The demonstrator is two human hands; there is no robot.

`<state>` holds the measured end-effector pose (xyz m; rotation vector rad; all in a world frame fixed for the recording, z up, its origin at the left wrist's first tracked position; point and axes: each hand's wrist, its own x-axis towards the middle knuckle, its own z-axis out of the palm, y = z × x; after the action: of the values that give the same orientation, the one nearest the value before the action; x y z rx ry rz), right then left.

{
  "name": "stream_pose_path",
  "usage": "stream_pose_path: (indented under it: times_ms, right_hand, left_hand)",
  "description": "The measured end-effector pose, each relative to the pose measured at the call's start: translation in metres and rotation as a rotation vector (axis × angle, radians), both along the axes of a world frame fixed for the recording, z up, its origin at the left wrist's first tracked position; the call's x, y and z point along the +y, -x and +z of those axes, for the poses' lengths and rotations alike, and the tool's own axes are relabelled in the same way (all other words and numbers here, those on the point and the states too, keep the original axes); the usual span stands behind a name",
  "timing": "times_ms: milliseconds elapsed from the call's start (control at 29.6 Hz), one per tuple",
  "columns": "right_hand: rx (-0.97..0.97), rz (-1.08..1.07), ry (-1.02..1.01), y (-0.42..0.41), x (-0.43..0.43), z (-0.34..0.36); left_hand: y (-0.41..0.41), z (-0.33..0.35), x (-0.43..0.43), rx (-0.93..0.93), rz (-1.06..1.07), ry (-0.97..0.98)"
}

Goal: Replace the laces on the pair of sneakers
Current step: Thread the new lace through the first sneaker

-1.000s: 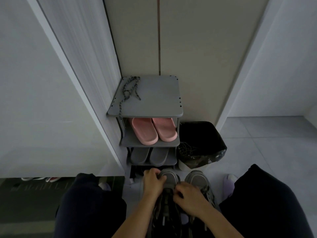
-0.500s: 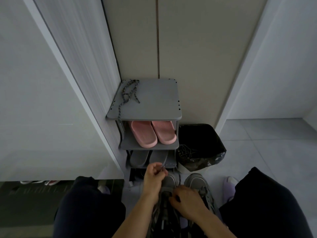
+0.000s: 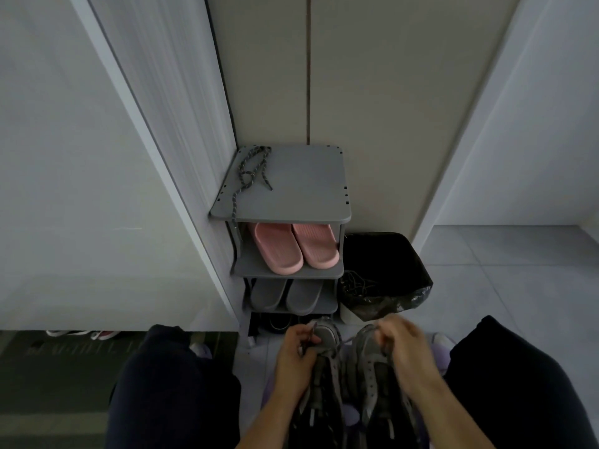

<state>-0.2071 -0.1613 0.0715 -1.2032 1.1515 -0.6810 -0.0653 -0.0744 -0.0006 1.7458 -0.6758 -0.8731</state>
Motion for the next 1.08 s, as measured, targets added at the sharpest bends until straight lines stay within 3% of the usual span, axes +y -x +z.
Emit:
stream_pose_path:
  times_ms: [101,237,270,338,406,507,574,642,845,1081]
  right_hand:
    - [0.050,-0.027,0.054,0.016,-0.010,0.015]
    - [0.624,0.511,0.104,0.028,-0.010,0.005]
    - [0.804,0.637,0.180,0.026,-0.007,-0.001]
    - [1.017,0.677,0.418,0.017,0.001,-0.011]
    - [0.993,0.615,0.585,-0.002,0.011,-0.011]
    - [1.000,0.765,0.542,-0.029,0.022,-0.018]
    - [0.877,0.819,0.386,-0.033,0.022,-0.024]
    - [0.593,0.731,0.204,-0.028,0.018,-0.020]
    - [-0.312,0.052,-0.248,0.012,-0.011,0.015]
    - [-0.349,0.034,-0.290,0.007,-0.011,0.020]
  left_hand:
    - [-0.001,0.000,0.001,0.054,-0.002,0.006]
    - [-0.009,-0.001,0.005,0.085,-0.042,-0.008]
    - [-0.010,-0.002,0.006,0.075,-0.059,-0.012]
    - [-0.010,-0.002,0.008,0.059,-0.109,-0.016]
    - [-0.009,-0.001,0.010,0.057,-0.152,-0.012]
    - [-0.007,0.000,0.011,0.048,-0.150,-0.013]
    - [-0.006,0.002,0.011,0.049,-0.140,-0.001]
    - [-0.006,0.003,0.009,0.065,-0.122,-0.002]
    - [-0.007,0.001,0.010,0.051,-0.093,-0.011]
    - [-0.009,0.002,0.012,0.032,-0.095,-0.052]
